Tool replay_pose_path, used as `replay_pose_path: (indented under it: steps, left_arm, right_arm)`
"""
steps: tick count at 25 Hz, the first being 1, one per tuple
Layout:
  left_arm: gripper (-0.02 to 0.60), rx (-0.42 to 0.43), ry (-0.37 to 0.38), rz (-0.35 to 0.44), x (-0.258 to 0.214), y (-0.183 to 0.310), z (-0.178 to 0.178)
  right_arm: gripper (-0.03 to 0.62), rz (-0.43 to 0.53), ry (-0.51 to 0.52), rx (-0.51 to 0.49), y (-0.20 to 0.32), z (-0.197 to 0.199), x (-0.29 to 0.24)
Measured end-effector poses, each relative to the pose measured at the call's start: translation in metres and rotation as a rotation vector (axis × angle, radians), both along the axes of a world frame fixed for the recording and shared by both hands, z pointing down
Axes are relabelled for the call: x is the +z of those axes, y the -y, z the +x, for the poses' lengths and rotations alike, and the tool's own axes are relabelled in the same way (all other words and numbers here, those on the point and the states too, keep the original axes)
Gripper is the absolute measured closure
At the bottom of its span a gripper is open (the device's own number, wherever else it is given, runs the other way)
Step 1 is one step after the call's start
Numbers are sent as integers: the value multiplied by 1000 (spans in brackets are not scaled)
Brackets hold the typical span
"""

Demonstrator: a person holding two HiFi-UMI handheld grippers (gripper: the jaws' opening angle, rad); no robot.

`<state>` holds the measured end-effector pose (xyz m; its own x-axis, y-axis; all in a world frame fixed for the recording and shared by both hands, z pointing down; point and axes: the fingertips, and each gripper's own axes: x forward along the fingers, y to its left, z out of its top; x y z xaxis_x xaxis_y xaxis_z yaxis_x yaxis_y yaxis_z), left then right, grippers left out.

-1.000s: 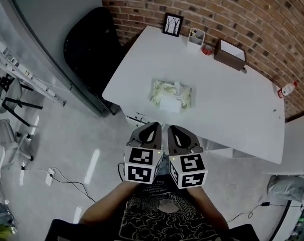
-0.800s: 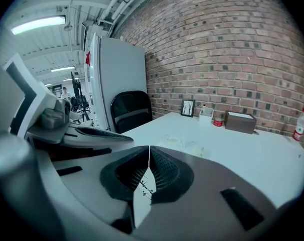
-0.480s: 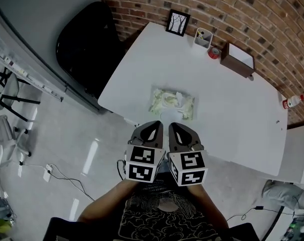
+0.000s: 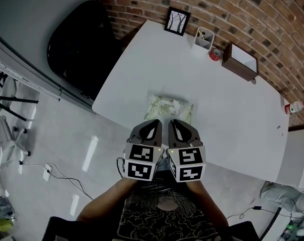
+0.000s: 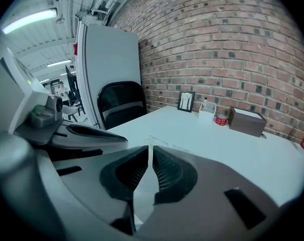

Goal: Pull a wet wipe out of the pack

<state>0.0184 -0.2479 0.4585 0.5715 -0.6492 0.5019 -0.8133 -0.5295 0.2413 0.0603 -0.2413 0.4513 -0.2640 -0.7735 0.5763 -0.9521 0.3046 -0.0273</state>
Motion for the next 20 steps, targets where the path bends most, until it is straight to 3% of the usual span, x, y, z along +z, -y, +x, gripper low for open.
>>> replay_pose_path:
  steps: [13,20]
  left_arm:
    - [569,-27,6,-40,14,33,8]
    - [569,-35,12,-51,18,45,11]
  right_arm:
    - [570,-80,-3,-20,34,10,25]
    - [516,-132,3,-42,41,9,38]
